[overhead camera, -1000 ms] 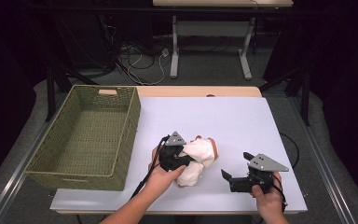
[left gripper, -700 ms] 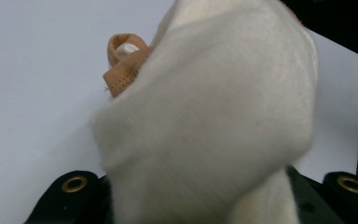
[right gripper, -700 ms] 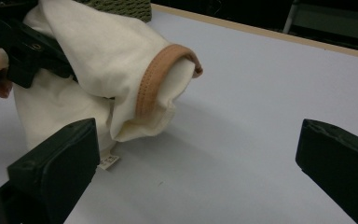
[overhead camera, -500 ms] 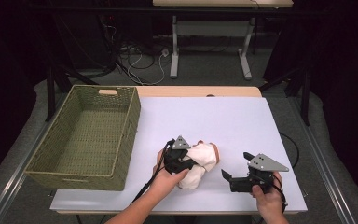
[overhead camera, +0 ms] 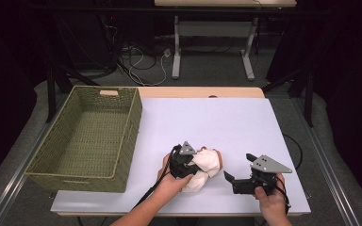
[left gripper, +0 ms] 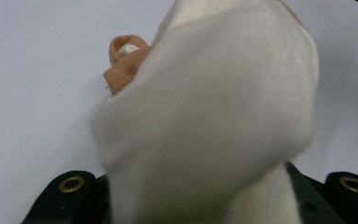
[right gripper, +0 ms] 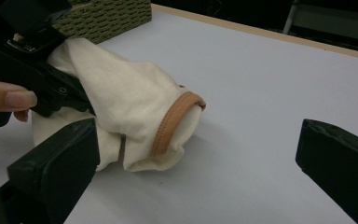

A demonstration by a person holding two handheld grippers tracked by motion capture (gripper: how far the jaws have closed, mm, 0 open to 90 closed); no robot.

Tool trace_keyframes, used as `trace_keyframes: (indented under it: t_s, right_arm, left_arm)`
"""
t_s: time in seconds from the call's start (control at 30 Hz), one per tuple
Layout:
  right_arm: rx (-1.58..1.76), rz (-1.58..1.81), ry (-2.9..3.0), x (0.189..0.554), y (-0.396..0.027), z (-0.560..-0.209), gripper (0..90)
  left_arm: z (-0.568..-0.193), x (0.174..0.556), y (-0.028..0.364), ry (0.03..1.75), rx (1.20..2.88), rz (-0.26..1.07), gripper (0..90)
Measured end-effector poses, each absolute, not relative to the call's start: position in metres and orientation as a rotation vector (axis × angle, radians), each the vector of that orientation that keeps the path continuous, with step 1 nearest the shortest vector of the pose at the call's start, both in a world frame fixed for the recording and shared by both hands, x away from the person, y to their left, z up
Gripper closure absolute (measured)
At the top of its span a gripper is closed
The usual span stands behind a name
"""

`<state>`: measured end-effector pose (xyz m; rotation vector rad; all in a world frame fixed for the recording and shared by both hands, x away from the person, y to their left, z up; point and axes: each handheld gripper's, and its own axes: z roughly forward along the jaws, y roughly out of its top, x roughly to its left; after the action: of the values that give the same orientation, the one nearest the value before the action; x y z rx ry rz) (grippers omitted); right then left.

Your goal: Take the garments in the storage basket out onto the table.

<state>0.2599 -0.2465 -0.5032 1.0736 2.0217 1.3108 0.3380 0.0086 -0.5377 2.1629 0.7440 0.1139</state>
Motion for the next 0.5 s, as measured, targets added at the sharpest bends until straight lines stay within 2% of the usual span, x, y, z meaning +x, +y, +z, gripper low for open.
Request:
trace_keyframes:
  t_s: [0.5]
  right_arm:
    - [1.075,1.309,2.022,0.260,-0.246,-0.504,0.0]
  left_arm:
    - [-0.547,0.335,-0.003,0.701,2.223,0.103,72.8]
